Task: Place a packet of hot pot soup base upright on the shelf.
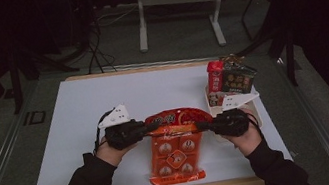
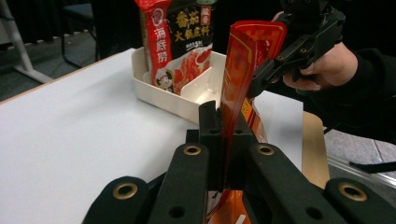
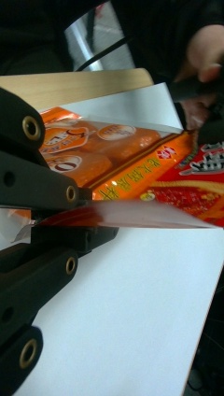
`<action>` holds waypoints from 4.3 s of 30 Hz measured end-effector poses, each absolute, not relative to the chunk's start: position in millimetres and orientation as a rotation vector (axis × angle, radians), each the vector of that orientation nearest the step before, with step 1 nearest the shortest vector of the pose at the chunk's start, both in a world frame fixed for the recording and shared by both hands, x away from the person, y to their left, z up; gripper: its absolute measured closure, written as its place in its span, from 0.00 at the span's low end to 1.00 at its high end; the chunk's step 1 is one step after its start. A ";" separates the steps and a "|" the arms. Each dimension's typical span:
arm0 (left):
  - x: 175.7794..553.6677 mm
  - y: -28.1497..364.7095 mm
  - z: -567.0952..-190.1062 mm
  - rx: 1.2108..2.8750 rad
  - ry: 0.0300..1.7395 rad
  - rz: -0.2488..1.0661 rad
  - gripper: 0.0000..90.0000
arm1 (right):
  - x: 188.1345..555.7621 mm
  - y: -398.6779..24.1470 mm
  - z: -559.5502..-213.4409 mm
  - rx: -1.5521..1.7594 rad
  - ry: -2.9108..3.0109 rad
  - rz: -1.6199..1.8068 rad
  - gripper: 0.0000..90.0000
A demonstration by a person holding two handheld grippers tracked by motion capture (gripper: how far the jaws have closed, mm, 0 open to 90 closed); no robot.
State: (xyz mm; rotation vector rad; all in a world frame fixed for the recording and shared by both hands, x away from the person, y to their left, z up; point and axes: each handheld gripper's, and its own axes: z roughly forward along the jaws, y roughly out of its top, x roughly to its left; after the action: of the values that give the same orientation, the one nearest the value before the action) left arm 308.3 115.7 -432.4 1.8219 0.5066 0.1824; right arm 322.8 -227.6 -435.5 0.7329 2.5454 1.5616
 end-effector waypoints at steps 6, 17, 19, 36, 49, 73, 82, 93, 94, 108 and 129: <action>305.7 119.6 -428.6 1.827 0.487 0.173 0.98 | 314.7 -226.5 -427.5 0.711 2.546 1.555 1.00; 293.1 131.8 -421.2 1.775 0.449 0.165 0.84 | 286.0 -223.1 -400.2 0.617 2.516 1.652 1.00; 291.9 131.7 -420.5 1.781 0.446 0.165 0.70 | 284.6 -221.3 -397.6 0.560 2.539 1.668 1.00; 285.2 139.6 -443.0 1.767 0.561 0.242 0.09 | 291.3 -209.8 -364.3 0.446 2.492 1.626 1.00; 267.8 156.0 -487.5 1.792 0.696 0.208 0.06 | 306.8 -231.7 -319.3 0.482 2.333 1.715 1.00; 263.3 159.5 -507.6 1.781 0.730 0.224 0.02 | 328.6 -316.3 -298.4 0.701 2.145 1.612 1.00; 264.3 158.6 -510.4 1.792 0.729 0.213 0.02 | 341.5 -329.3 -322.9 0.796 2.145 1.547 1.00; 265.1 156.3 -513.6 1.805 0.729 0.202 0.02 | 341.8 -348.1 -344.5 0.879 2.091 1.586 1.00; 265.1 155.9 -514.1 1.807 0.731 0.195 0.02 | 341.7 -351.0 -346.4 0.893 2.085 1.597 1.00; 267.1 154.0 -517.0 1.821 0.735 0.185 0.02 | 339.5 -362.4 -363.4 0.949 2.088 1.549 1.00; 266.5 155.2 -516.0 1.822 0.735 0.192 0.02 | 338.6 -366.0 -365.8 0.964 2.116 1.504 1.00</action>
State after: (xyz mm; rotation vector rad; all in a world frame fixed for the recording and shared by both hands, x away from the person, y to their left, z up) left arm 266.5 155.2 -516.0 1.8215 0.7347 0.1916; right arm 338.6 -366.0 -365.8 0.9637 2.1162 1.5044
